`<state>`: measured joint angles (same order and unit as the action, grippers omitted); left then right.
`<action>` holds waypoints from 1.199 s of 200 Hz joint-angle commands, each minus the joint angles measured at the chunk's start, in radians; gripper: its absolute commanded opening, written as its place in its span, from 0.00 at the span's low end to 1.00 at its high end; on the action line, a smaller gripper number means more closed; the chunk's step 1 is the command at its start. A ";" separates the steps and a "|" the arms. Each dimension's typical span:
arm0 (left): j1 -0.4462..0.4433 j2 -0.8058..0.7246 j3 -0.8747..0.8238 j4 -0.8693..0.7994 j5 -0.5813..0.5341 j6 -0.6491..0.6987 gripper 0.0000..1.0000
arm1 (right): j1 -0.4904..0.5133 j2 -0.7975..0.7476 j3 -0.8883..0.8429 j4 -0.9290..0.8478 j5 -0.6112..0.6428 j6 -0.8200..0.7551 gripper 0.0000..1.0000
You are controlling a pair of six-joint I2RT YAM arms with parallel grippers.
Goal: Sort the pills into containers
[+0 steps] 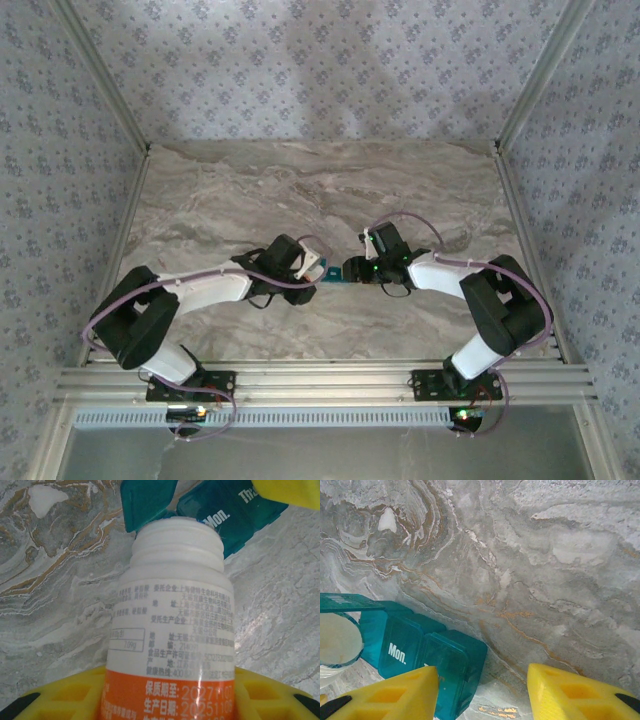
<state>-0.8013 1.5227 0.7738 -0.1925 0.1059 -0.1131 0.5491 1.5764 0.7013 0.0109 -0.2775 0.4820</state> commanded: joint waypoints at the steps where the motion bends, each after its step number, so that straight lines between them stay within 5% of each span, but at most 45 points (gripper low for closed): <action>1: -0.012 0.009 0.038 -0.041 -0.016 0.027 0.00 | -0.003 0.022 -0.017 -0.011 0.001 0.001 0.51; 240: -0.035 0.001 0.075 -0.100 -0.068 0.035 0.00 | -0.006 0.031 -0.018 -0.002 -0.008 0.001 0.51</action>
<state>-0.8276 1.5593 0.8433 -0.2684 0.0502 -0.0795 0.5472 1.5845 0.6971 0.0341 -0.2863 0.4820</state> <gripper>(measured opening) 0.444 0.507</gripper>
